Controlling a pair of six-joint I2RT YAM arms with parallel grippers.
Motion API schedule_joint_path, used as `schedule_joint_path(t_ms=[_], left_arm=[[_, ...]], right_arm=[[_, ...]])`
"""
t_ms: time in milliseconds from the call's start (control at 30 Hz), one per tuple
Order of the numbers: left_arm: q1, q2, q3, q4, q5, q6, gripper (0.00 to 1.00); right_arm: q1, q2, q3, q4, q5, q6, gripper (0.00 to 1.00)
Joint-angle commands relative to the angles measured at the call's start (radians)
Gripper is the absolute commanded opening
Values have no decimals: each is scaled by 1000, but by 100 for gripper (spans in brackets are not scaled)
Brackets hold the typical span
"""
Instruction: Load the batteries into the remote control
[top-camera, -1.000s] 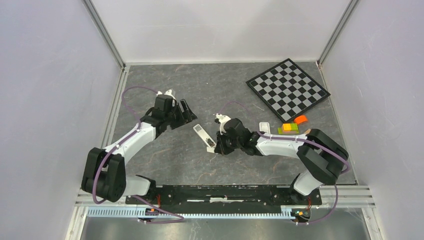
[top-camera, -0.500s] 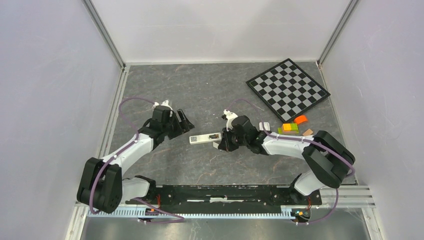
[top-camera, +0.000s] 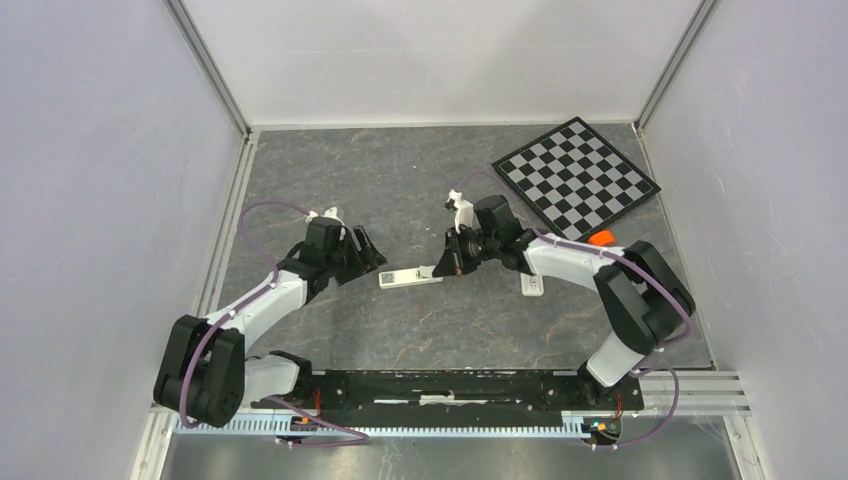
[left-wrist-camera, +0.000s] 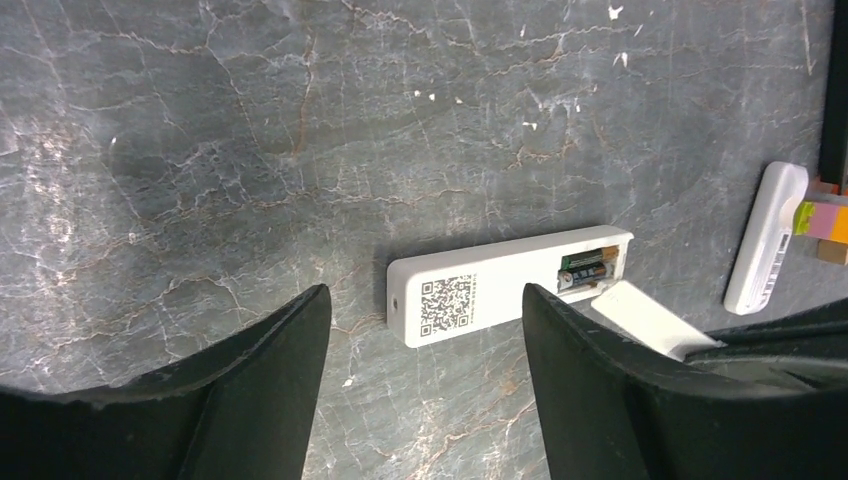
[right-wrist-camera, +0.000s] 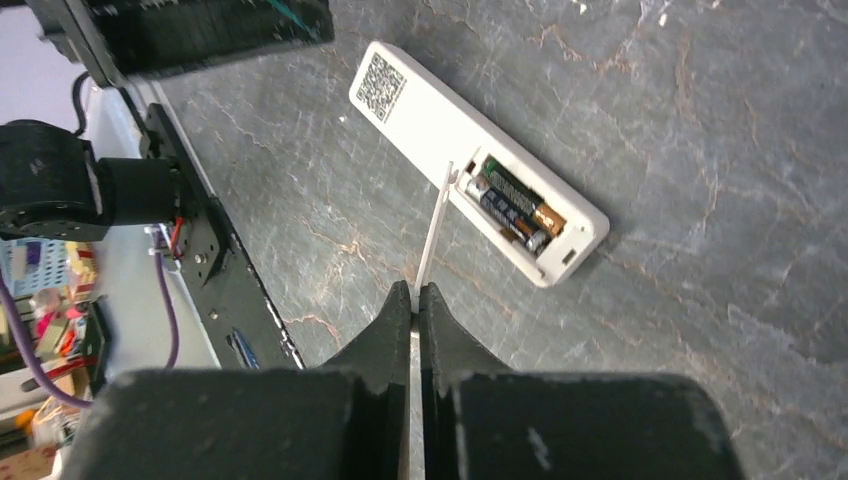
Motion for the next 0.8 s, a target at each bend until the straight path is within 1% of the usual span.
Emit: schedule_joint_path(t_ms=[0,133,333,433,667,767], left_arm=[[6,38,-3,19,33,4,74],[5,80,2,34,68,17,69],[5,134,14,59,120,23,63],[5,148,19,62,127,27,60],[5,172,26,70,131,38,56],[4,187,31,79,130,40,52]], right_arm=[[-42,79,94,-45,-144,-22,0],[-63,146,143,-102,-191,-28,0],[-83,198,156,-120,-232,-25,0],[-90,216,161,-116,-244,-18,0],[-113,267,170,-99,-312,16,0],[-124,279,161,-71,-343,47,0]])
